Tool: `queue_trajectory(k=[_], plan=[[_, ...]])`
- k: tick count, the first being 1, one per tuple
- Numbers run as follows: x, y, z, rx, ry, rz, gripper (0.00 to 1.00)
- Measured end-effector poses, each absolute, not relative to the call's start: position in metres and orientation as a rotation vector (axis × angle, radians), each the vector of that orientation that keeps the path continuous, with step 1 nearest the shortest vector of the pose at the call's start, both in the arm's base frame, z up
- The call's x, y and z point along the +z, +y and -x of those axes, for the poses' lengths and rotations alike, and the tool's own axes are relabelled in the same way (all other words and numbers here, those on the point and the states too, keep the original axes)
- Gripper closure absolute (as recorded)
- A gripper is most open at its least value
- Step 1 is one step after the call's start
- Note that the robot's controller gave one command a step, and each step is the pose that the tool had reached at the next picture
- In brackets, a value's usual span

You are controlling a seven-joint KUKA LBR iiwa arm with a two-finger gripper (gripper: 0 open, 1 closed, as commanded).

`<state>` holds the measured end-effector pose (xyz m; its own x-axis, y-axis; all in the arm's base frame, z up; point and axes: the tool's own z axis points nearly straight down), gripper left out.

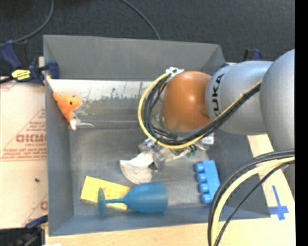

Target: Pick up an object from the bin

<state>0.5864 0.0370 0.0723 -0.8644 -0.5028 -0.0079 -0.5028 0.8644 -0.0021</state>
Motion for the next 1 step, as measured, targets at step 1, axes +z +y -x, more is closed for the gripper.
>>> queue_trajectory(k=[1], plan=[[0.1544, 0.0341, -0.5796, -0.001, 3.003, 0.900, 1.00]])
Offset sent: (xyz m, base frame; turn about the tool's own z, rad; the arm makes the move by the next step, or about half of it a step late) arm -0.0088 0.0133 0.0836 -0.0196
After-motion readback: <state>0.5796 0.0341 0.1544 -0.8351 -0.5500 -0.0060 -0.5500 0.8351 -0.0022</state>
